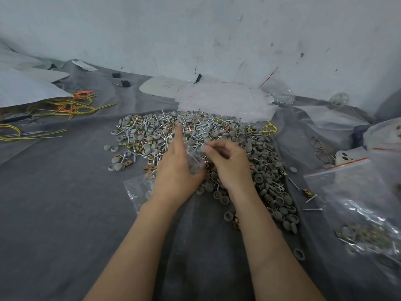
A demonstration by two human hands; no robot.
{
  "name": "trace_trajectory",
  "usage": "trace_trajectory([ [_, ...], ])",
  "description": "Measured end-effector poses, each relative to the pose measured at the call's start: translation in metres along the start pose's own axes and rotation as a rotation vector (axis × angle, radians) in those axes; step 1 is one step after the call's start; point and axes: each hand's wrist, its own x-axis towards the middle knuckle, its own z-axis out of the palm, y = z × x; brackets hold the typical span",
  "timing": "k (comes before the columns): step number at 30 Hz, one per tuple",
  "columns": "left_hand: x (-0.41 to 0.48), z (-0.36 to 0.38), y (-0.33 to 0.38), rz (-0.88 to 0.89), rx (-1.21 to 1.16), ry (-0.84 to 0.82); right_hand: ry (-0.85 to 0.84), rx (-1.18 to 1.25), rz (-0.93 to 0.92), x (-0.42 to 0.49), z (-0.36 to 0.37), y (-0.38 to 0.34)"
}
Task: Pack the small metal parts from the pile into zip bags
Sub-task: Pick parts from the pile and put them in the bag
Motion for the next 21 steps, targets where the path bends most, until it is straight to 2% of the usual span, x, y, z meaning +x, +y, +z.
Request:
trace_trajectory([
  [3, 0.000, 0.000, 0.000, 0.000, -0.011, 0.004, -0.136, -0.040, -0.031, -0.002, -0.001, -0.004],
  [5, 0.000, 0.000, -0.001, -0.010, -0.007, 0.017, -0.033, -0.146, -0.043, -0.001, -0.005, -0.005],
  [7, 0.000, 0.000, -0.003, -0.019, 0.019, 0.035, 0.122, -0.412, -0.065, -0.001, -0.014, -0.005],
  [8, 0.000, 0.000, -0.003, -0.023, 0.025, 0.041, 0.142, -0.554, -0.064, -0.001, -0.017, -0.004],
  [11, 0.000, 0.001, -0.004, -0.025, 0.022, 0.042, -0.009, -0.882, 0.035, -0.002, -0.020, -0.001],
  [13, 0.000, 0.001, -0.004, -0.029, 0.021, 0.039, -0.070, -0.994, 0.085, -0.004, -0.015, 0.000],
  [17, 0.000, 0.002, -0.005, -0.029, 0.025, 0.036, -0.011, -0.952, 0.010, -0.004, -0.010, 0.001],
  [21, 0.001, 0.002, -0.005, -0.030, 0.036, 0.026, 0.109, -0.718, 0.006, 0.000, -0.014, 0.003],
])
